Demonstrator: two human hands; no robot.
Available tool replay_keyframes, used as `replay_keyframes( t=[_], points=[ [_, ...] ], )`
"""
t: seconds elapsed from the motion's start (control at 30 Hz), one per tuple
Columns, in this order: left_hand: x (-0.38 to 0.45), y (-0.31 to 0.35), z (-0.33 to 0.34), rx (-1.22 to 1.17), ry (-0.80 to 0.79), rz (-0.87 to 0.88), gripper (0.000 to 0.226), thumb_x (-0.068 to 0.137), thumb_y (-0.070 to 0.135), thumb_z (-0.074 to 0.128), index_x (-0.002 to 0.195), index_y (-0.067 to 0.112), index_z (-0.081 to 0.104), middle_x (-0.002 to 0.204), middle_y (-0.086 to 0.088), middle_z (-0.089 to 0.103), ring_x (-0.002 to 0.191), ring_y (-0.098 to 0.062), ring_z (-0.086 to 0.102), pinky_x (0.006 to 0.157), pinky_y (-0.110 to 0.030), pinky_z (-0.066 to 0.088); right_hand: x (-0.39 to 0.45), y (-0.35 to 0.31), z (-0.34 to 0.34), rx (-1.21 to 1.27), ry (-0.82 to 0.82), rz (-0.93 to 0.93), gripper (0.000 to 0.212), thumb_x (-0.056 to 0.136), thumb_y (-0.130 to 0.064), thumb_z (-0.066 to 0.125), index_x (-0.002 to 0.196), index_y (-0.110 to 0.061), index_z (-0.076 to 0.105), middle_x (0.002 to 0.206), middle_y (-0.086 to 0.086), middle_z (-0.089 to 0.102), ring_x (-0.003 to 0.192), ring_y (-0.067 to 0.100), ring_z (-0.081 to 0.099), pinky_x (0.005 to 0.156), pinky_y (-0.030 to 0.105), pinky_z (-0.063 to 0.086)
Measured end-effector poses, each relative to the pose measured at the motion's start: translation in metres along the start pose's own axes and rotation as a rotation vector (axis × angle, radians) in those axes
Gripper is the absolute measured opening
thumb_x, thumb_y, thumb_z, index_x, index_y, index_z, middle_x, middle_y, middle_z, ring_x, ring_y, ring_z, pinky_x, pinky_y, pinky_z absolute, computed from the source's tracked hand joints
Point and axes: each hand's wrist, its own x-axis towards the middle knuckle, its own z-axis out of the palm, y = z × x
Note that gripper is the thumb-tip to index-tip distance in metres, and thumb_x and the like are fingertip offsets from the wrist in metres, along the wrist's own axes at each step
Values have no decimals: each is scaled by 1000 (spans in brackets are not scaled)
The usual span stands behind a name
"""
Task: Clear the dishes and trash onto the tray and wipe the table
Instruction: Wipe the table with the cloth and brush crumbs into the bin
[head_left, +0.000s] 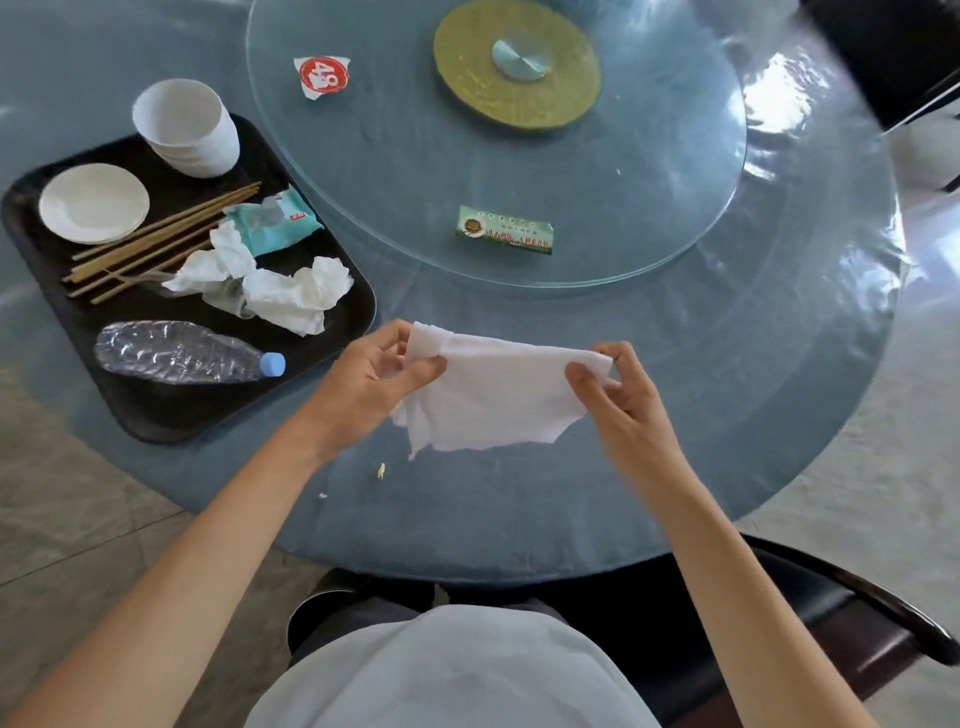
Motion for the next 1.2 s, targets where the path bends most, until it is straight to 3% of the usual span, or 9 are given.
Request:
replay_keyframes(
  t=[0.17, 0.23, 0.37, 0.47, 0.57, 0.73, 0.87, 1.0, 1.2],
  points=[
    [28, -15, 20, 125, -67, -155, 25, 99, 34, 64, 113, 14, 59, 97, -11, 78, 87, -26, 74, 78, -37, 58, 27, 38, 2, 131, 138, 245, 10, 102, -41, 61, 112, -39, 57, 82, -2, 70, 77, 20, 63, 73, 44, 52],
    [42, -19, 24, 192, -46, -134, 26, 92, 34, 72, 108, 15, 64, 97, -12, 77, 91, -31, 74, 83, -44, 58, 35, 45, -6, 139, 133, 255, 15, 100, -33, 66, 114, -31, 62, 91, 0, 75, 87, 20, 67, 81, 45, 55],
    [62, -1, 32, 274, 64, 36, 21, 84, 13, 82, 101, 14, 68, 98, -6, 77, 92, -20, 74, 89, -32, 58, 49, 35, -36, 52, 167, 69, 5, 96, -18, 71, 95, -21, 68, 81, -4, 72, 78, 14, 61, 78, 42, 55],
    [64, 11, 37, 354, 109, 245, 33, 83, 6, 81, 111, 20, 70, 105, 6, 75, 98, -8, 71, 93, -18, 53, 51, 30, -53, -65, 198, -104, 10, 93, -11, 75, 89, -19, 71, 77, -17, 71, 70, 2, 62, 66, 17, 47],
    [63, -9, 38, 519, 136, 356, 31, 81, 5, 82, 108, 18, 75, 108, 9, 74, 102, -10, 69, 95, -20, 51, 46, 52, -53, -262, 216, -170, 20, 87, -10, 81, 91, -28, 74, 93, -21, 74, 95, 9, 69, 83, 21, 54],
    [56, -83, 39, 774, -87, 86, 19, 86, 18, 78, 102, 26, 72, 113, 9, 71, 112, -17, 65, 95, -33, 52, 30, 135, -32, -574, 27, -37, 11, 89, -19, 80, 96, -27, 77, 101, -22, 72, 106, 16, 64, 91, 43, 56],
    [49, -97, 42, 785, -201, 42, 12, 97, 28, 65, 107, 26, 59, 117, 8, 65, 104, -8, 62, 88, -38, 53, 24, 147, -35, -491, -48, -43, 5, 99, -23, 69, 104, -25, 69, 112, -15, 70, 105, -4, 59, 89, 25, 49],
    [78, -83, 40, 736, -79, -36, 21, 96, 38, 65, 108, 28, 51, 90, 0, 67, 82, -19, 66, 76, -39, 52, 59, 117, -40, -298, -8, 74, 5, 104, -30, 60, 108, -29, 62, 90, -5, 72, 63, 3, 54, 60, 20, 45],
    [142, -87, 53, 722, 156, -185, 47, 89, 41, 72, 123, 16, 51, 107, -2, 65, 96, -25, 63, 76, -35, 48, 124, 131, -24, -367, 108, 249, 33, 102, -27, 57, 134, -22, 54, 106, -3, 67, 99, 17, 64, 84, 36, 52]
  ],
)
